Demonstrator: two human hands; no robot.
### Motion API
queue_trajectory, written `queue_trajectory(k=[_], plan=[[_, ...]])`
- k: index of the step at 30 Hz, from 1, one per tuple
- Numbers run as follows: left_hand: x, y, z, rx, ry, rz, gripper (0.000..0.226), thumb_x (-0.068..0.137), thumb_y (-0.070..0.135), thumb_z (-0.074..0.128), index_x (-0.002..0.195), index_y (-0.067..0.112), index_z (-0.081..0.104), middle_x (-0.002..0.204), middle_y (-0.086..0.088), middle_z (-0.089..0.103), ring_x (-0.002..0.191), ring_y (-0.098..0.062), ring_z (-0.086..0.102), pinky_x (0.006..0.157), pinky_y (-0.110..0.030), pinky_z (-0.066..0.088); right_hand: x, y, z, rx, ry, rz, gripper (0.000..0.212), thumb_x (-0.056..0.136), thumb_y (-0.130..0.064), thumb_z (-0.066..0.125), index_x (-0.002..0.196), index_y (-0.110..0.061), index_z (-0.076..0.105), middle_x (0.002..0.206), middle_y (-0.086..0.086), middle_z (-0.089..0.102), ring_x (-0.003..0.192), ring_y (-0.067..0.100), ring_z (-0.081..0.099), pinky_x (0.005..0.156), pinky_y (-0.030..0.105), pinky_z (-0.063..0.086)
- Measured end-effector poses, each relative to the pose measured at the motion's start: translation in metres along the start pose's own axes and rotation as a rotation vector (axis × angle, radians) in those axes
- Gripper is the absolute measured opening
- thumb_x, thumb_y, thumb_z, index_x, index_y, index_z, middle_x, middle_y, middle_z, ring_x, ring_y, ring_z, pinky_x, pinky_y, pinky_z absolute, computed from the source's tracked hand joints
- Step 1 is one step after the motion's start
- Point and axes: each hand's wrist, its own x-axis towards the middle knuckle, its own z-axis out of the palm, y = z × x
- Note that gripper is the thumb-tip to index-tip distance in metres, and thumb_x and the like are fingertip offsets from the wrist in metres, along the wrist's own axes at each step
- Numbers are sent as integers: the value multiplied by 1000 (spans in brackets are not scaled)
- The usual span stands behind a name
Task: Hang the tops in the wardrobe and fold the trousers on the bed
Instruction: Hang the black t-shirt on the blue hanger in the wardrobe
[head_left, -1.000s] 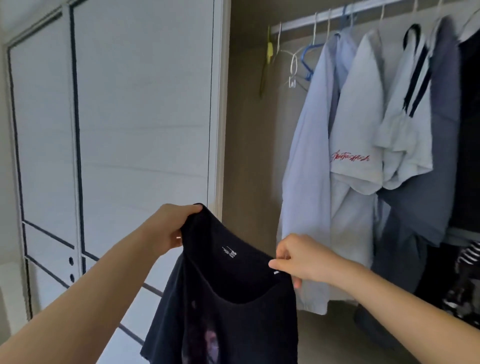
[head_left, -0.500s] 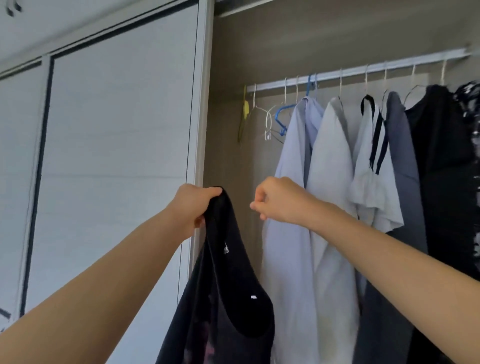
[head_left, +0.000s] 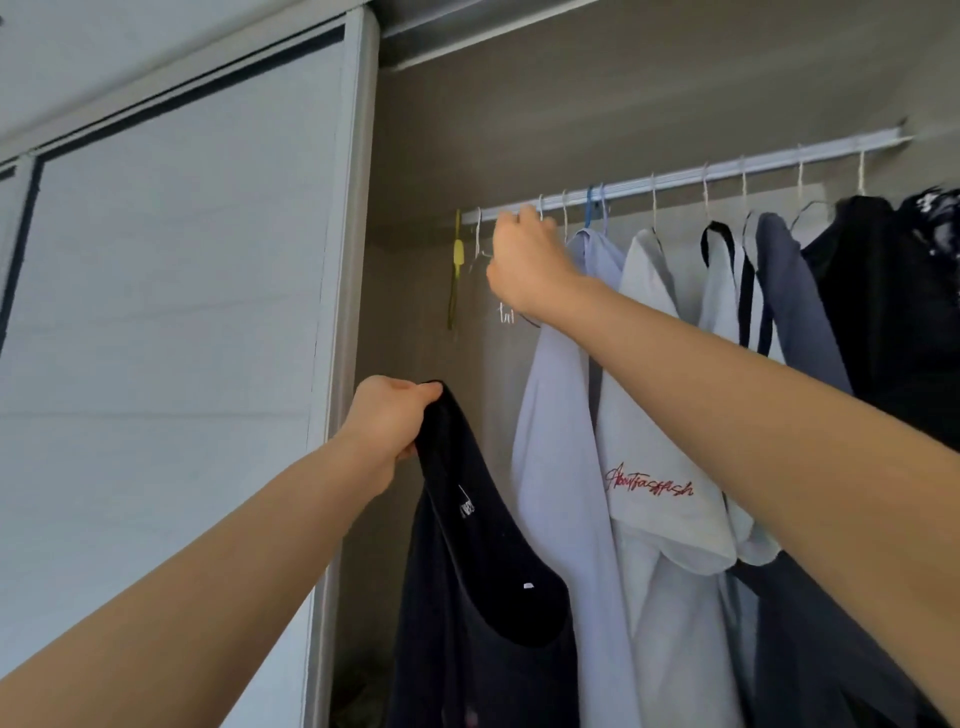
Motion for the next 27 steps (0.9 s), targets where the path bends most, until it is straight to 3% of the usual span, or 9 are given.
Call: queue_trajectory(k=[4, 8, 10, 13, 18, 21, 23, 25, 27], plan=[[15, 1, 8, 7, -31, 10, 28, 96, 25, 62, 100, -2, 70, 91, -16, 67, 81, -27, 63, 64, -31, 47, 35, 8, 29, -9, -154, 132, 53, 95, -16, 49, 142, 1, 30, 141, 22, 31, 127, 43, 36, 98, 46, 38], [26, 1, 11, -6, -32, 4, 21, 95, 26, 63, 99, 6, 71, 101, -15, 71, 95, -30, 67, 78, -36, 53, 44, 26, 49, 145, -203, 425, 67, 97, -34, 46, 147, 0, 16, 147, 23, 27, 129, 45, 38, 100, 49, 41], [32, 0, 12, -17, -30, -8, 20, 95, 27, 64, 100, 9, 70, 101, -13, 70, 95, -29, 66, 82, -38, 54, 42, 39, 54, 149, -186, 426, 60, 95, -39, 42, 141, -2, 30, 138, 20, 42, 120, 39, 48, 94, 47, 44], [41, -3, 16, -32, -43, -13, 17, 94, 26, 65, 97, 10, 70, 99, -14, 71, 93, -30, 67, 83, -39, 55, 42, 54, 57, 81, -244, 382, 44, 84, -22, 46, 123, -6, 54, 126, 15, 54, 110, 36, 55, 84, 43, 45], [48, -6, 21, -53, -54, -14, 13, 94, 25, 64, 93, 12, 68, 97, -12, 69, 91, -29, 65, 76, -35, 53, 44, 69, 47, 74, -229, 452, 26, 90, -9, 45, 110, -1, 59, 108, 15, 60, 103, 33, 60, 74, 32, 45], [51, -9, 22, -64, -62, -8, 13, 95, 25, 64, 89, 13, 67, 95, -12, 69, 88, -27, 65, 69, -32, 51, 47, 74, 46, 95, -208, 478, 15, 91, -7, 43, 90, -1, 56, 77, 11, 58, 66, 25, 56, 57, 29, 40], [51, -10, 22, -64, -66, -9, 14, 95, 24, 64, 86, 13, 66, 93, -12, 69, 85, -26, 65, 63, -30, 50, 49, 74, 46, 96, -209, 463, 19, 92, -7, 41, 78, 0, 53, 65, 9, 54, 58, 23, 52, 48, 28, 33], [51, -10, 21, -66, -66, -12, 14, 95, 25, 64, 87, 13, 67, 95, -13, 70, 85, -28, 66, 62, -30, 50, 48, 73, 47, 76, -193, 425, 18, 92, -5, 43, 76, 0, 52, 74, 9, 56, 64, 24, 54, 48, 27, 32], [51, -10, 20, -70, -61, -15, 15, 95, 25, 64, 86, 13, 66, 95, -13, 70, 87, -29, 66, 64, -31, 51, 48, 73, 48, 59, -141, 395, 15, 91, -5, 47, 96, 1, 60, 100, 14, 61, 88, 29, 61, 60, 29, 39]])
